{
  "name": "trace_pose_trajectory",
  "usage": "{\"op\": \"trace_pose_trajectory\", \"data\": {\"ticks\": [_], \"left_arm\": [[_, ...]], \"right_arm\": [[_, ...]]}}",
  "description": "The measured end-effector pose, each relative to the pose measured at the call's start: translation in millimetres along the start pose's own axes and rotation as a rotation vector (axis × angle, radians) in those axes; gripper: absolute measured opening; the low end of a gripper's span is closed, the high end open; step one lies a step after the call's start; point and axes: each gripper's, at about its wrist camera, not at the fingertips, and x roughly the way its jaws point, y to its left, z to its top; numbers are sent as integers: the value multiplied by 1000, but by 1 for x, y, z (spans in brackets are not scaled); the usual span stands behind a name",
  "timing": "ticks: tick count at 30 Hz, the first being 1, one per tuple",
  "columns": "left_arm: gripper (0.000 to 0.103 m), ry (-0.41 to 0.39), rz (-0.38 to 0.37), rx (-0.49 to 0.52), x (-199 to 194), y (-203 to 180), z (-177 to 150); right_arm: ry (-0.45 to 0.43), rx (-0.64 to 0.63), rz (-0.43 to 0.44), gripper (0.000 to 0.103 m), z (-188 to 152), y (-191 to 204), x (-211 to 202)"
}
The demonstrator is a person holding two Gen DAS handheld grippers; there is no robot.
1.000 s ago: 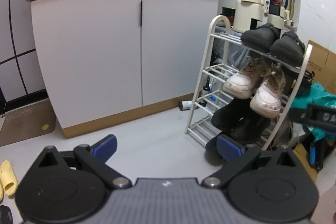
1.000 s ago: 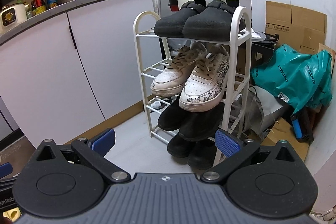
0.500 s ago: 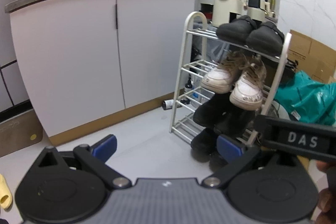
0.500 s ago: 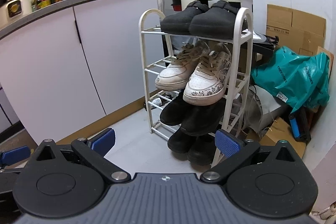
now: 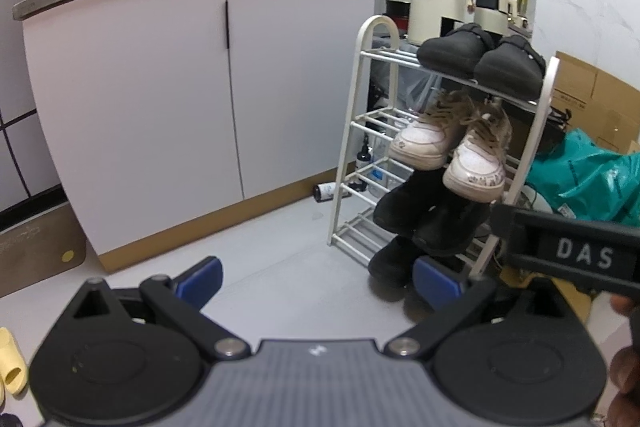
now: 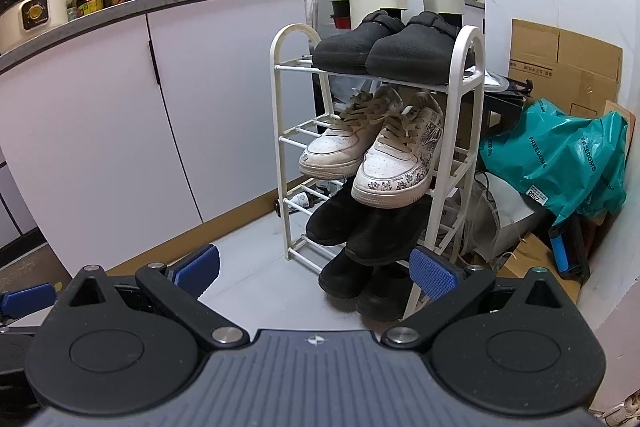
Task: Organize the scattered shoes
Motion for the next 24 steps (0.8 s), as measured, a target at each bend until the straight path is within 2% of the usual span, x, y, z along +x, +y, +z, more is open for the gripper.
{"op": "trace_pose_trajectory", "data": {"ticks": [9, 24], "left_arm": [[103, 30, 18, 12, 9, 0, -2], [103, 42, 2, 14, 9, 2, -2]], "right_arm": [[8, -8, -9, 103, -1, 0, 2], [23, -19, -15, 103, -3, 3, 4]]}}
